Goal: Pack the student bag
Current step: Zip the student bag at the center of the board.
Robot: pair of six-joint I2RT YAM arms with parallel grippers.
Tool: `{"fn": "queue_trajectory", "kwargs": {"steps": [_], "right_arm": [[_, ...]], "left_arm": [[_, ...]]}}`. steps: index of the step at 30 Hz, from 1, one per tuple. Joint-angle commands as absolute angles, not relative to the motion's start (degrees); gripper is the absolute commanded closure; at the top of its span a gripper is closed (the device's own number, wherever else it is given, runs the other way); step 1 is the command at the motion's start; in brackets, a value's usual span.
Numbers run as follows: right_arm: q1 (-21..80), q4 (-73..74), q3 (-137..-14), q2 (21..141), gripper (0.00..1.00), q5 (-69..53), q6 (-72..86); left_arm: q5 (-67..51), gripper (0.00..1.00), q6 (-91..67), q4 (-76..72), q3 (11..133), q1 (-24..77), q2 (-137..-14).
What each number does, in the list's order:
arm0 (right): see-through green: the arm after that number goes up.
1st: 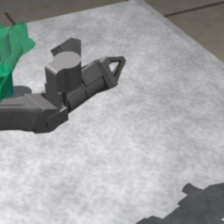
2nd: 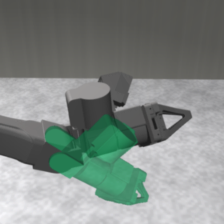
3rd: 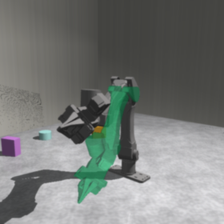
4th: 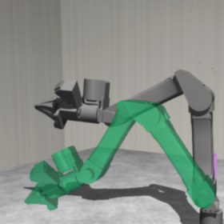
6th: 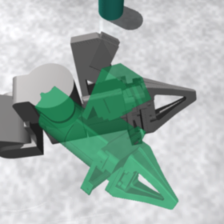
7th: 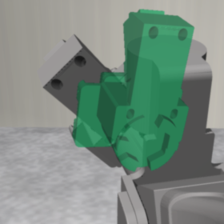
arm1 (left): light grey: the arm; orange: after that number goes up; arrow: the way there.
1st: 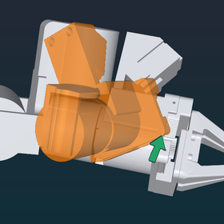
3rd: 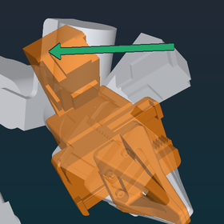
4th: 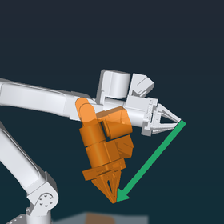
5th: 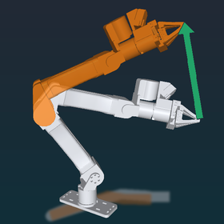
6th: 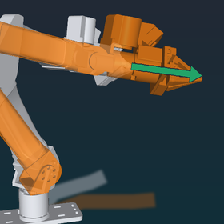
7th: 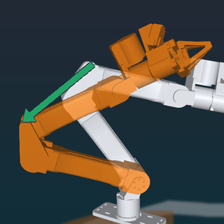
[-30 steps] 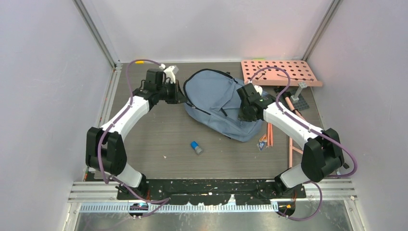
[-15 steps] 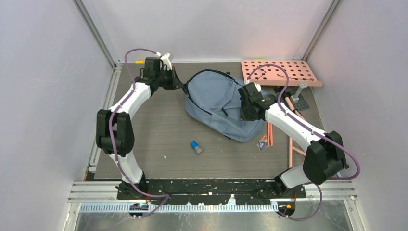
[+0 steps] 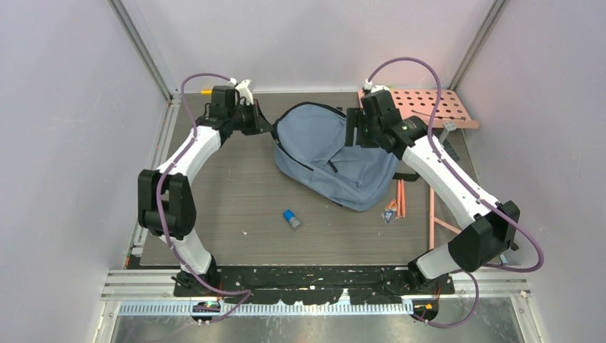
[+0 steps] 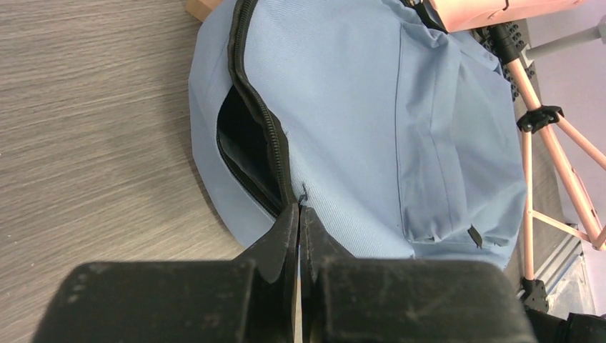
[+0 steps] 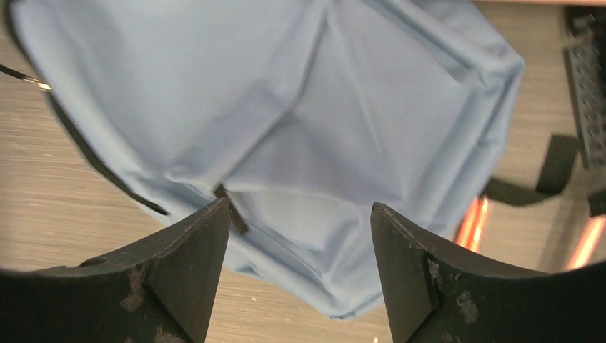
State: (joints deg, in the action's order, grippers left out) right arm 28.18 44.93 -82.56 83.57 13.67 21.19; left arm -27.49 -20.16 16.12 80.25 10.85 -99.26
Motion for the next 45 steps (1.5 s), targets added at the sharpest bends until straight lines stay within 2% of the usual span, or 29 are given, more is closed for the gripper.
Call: {"fn": "queue_trajectory", "kwargs": {"steps": [1,10,16,22,24,27,33,34,36,38,40,45], "right_arm": [[28.48,37.56,-89.32,87.66,0.22,7.35,19.08],[37.55,28.32,-95.52,100.29,0.19,0.97,15.73],[42.05,34.70,-105.28,109.42,0.19,-2.71,8.46],[43.73,35.58,-108.12,113.59,0.19,-0.70,5.15],[44.03,35.36,-108.30,114.61,0.20,-0.24,4.20],[44.47,35.19,-109.22,116.02,0.28,1.78,3.15],[45.46,35.07,-110.62,119.67,0.32,3.24,1.95],[45.64,35.02,-110.77,120.25,0.34,3.64,1.94],[45.82,35.05,-111.57,120.96,0.48,5.06,2.09],[45.79,35.14,-112.68,121.13,0.76,5.92,2.43],[45.79,34.90,-113.28,120.61,0.91,6.20,3.44],[45.80,35.06,-112.52,117.51,0.97,3.72,4.36]], "left_arm": [[-29.43,1.00,-20.65,14.27,79.89,10.22,-93.59],[-37.20,1.00,-16.07,20.02,83.39,10.24,-94.92],[-37.67,1.00,-16.31,20.47,82.94,10.20,-93.95],[-38.34,1.00,-18.98,22.50,84.50,10.20,-94.49],[-38.81,1.00,-19.68,23.32,84.89,10.22,-94.53],[-38.00,1.00,-19.84,26.28,86.14,10.21,-95.21],[-37.55,1.00,-19.63,29.37,88.48,10.20,-96.42],[-37.35,1.00,-19.76,29.36,88.69,10.20,-96.38],[-36.97,1.00,-19.67,29.78,89.40,10.07,-96.77],[-36.62,1.00,-19.35,30.52,90.10,9.85,-97.48],[-36.31,1.00,-19.40,30.50,90.26,9.25,-98.05],[-35.20,1.00,-19.81,29.69,90.31,8.04,-99.04]]}}
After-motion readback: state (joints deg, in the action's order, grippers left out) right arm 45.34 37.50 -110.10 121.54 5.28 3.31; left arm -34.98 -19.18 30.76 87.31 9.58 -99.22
